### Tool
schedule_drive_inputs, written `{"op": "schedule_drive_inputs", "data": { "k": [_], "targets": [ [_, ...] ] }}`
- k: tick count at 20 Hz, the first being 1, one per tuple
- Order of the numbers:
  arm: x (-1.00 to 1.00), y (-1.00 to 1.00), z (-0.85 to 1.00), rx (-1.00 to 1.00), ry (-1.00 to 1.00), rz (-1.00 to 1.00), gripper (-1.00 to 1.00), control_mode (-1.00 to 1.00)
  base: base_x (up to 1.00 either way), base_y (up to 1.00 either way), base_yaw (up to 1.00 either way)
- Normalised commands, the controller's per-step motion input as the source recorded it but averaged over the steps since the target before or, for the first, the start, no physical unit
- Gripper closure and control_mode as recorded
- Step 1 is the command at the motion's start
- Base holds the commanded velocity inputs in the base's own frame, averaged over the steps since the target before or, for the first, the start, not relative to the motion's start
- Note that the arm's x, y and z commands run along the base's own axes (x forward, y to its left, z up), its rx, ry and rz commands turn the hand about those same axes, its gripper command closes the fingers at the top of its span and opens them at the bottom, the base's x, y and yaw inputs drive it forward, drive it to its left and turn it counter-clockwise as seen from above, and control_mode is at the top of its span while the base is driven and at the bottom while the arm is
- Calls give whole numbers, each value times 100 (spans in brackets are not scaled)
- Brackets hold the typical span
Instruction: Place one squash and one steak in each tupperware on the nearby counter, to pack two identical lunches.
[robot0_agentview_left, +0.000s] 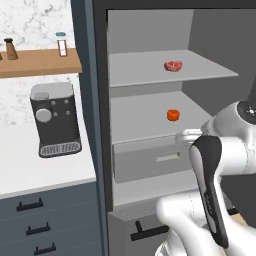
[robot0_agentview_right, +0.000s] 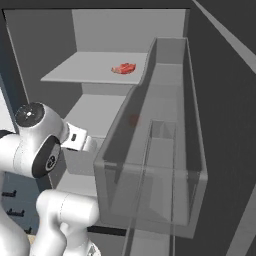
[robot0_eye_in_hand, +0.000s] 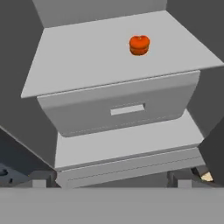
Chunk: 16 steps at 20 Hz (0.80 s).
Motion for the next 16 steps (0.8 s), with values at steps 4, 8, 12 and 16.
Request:
{"op": "schedule_drive_inputs", "data": {
  "k": [4, 8, 12, 16],
  "targets": [
    [14, 0, 100, -5, -30, -10, -100, -100, 0, 0, 0],
    [8, 0, 100, -11, -37, -21, -100, -100, 0, 0, 0],
    [5, -7, 99, -7, -11, -18, -100, -100, 0, 0, 0],
    [10, -52, 68, 16, 0, -6, -100, -100, 0, 0, 0]
  ]
}}
